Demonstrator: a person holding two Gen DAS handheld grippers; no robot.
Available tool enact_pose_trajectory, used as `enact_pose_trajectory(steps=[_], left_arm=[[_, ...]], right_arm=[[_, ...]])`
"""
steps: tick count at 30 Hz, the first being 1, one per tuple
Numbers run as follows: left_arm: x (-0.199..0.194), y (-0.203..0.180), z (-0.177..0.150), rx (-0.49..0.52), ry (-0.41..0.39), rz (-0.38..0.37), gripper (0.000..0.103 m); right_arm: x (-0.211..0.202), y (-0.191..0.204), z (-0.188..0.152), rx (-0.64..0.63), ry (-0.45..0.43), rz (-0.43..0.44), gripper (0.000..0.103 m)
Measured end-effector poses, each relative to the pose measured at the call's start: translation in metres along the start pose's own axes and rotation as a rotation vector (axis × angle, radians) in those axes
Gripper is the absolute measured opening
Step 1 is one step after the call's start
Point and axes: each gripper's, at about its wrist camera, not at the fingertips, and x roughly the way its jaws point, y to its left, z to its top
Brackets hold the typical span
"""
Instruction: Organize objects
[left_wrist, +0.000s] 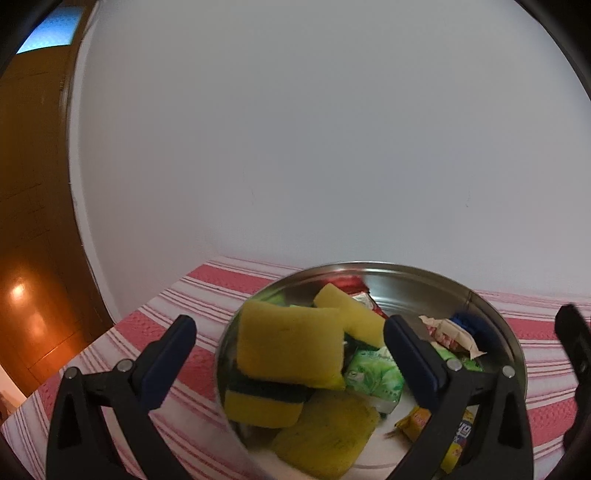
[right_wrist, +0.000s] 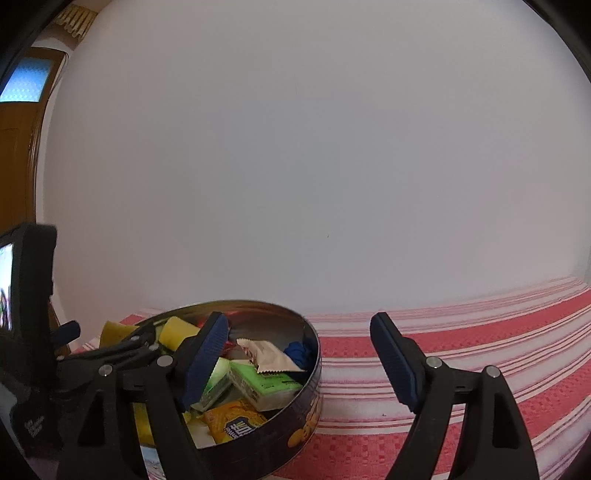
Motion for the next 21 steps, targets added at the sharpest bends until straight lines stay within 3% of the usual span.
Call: enact_pose_trajectory(steps=[6, 21], left_arm=[[-0.013, 0.010, -0.009, -0.050, -0.023, -0.004, 0.103], [-0.043, -0.003, -0.023, 0.012, -0.070, -0.050, 0.103]], right_arm=[[-0.007, 0.001, -0.001, -0.005, -0.010, -0.013, 0.082], [-0.027, 0.002, -0.003, -0.012, -0.067, -0.035, 0.082]])
